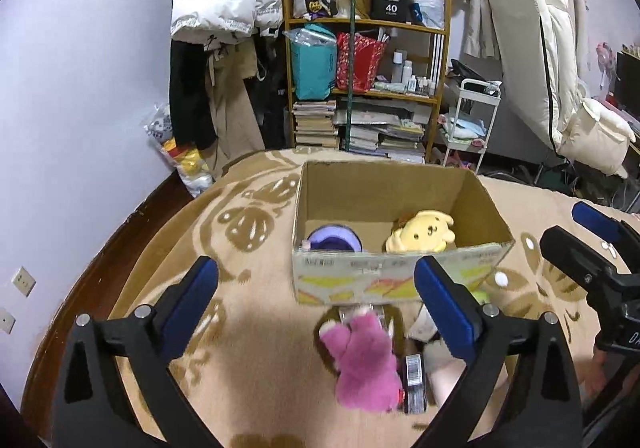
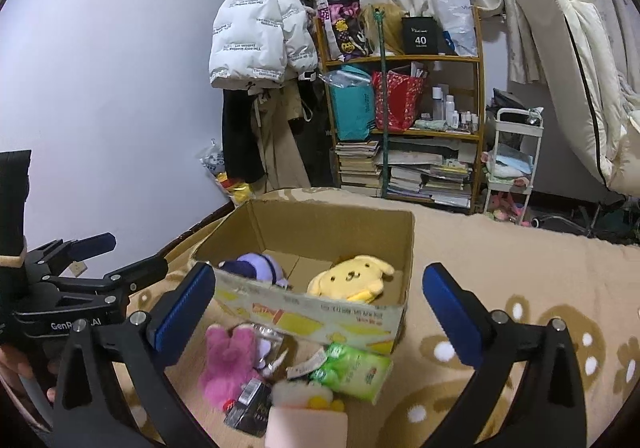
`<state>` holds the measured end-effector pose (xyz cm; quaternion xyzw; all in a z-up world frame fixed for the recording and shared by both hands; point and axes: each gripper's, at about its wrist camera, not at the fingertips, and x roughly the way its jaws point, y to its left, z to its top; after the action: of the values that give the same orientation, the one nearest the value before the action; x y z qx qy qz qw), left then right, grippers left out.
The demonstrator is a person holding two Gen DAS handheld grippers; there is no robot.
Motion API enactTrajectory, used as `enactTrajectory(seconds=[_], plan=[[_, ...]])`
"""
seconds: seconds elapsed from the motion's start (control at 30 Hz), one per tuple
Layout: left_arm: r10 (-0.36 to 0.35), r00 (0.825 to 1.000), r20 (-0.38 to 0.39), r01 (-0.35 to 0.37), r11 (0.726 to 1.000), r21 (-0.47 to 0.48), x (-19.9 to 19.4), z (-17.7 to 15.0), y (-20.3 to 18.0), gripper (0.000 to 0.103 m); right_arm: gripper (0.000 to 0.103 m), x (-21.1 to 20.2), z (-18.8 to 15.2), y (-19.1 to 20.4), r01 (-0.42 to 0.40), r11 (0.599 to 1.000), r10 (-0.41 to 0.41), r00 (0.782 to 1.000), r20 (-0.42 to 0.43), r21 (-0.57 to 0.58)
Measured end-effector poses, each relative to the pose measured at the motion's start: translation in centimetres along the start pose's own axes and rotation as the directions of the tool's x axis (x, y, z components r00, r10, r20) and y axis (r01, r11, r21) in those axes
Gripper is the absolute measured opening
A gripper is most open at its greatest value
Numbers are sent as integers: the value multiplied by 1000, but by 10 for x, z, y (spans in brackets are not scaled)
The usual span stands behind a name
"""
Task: Organize soft objects
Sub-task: 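Move both grippers back down to the pink bear and pink cup plush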
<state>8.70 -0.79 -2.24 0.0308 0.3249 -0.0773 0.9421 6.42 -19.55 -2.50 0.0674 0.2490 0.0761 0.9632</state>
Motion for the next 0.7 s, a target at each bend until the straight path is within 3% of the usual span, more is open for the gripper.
enactTrajectory(seconds=[0.27, 0.7], plan=[[19, 997, -78, -20, 1000, -8, -10, -20, 2, 98, 103, -22, -14, 5, 24, 999, -22, 998, -54, 28], [25, 991, -134, -28, 999, -21, -6, -31, 6, 98, 103, -31, -33, 20, 27, 1000, -28, 993, -116, -7]])
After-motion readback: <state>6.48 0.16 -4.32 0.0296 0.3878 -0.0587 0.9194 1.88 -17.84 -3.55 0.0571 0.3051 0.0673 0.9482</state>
